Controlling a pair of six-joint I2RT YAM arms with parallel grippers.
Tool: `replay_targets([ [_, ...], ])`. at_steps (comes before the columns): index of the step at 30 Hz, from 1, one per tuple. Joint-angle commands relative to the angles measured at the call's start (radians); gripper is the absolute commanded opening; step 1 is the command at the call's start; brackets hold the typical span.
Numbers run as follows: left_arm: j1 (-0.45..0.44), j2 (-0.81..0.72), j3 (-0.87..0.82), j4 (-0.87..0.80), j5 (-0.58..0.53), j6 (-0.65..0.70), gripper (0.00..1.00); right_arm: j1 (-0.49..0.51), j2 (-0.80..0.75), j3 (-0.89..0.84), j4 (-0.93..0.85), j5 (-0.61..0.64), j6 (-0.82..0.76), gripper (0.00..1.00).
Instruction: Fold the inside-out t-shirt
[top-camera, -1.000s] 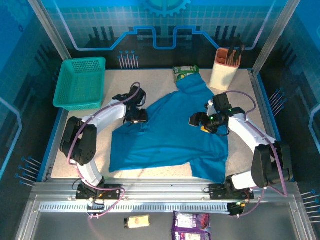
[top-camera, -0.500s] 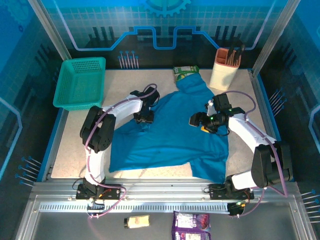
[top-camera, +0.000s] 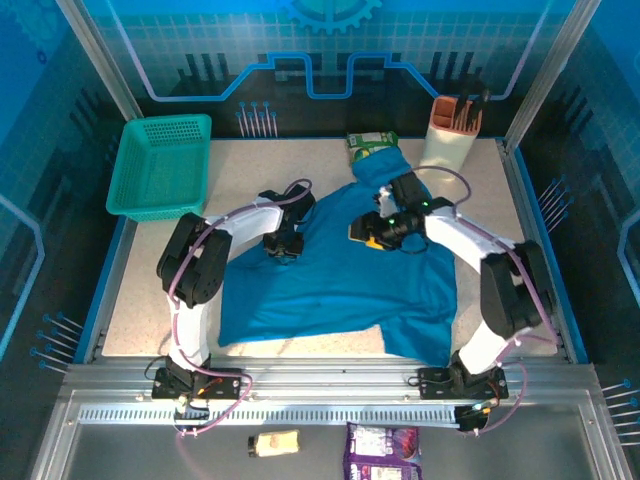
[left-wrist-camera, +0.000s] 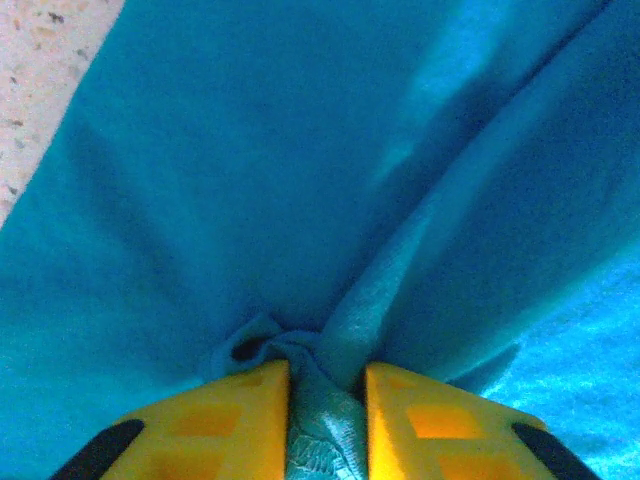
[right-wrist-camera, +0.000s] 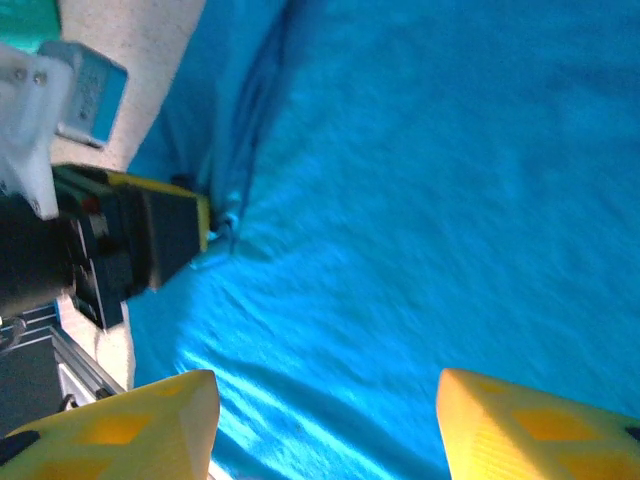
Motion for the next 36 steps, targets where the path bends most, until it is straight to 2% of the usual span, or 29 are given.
replay_targets([
  [1,-0.007,-0.053,-0.025,0.006,0.015,-0.016,0.23,0.060,0.126,0.126,0.084,-0.050,0.040,0.60],
  [6,-0.007,-0.068,-0.034,0.035,0.035,-0.028,0.15,0.118,0.338,0.321,0.109,-0.075,0.093,0.59],
  [11,-0.006,-0.086,-0.042,0.058,0.049,-0.030,0.05,0.132,0.481,0.423,0.148,-0.077,0.163,0.56],
  [14,-0.005,-0.097,-0.048,0.068,0.059,-0.029,0.01,0.134,0.541,0.456,0.185,-0.084,0.196,0.51],
  [18,-0.004,-0.114,-0.057,0.072,0.049,-0.029,0.00,0.131,0.584,0.485,0.194,-0.065,0.221,0.38],
  [24,-0.001,-0.152,-0.067,0.057,0.032,-0.030,0.00,0.110,0.592,0.478,0.197,-0.009,0.233,0.00],
  [36,0.021,-0.319,-0.201,0.029,0.013,-0.059,0.03,0.073,0.584,0.468,0.186,0.033,0.222,0.00],
])
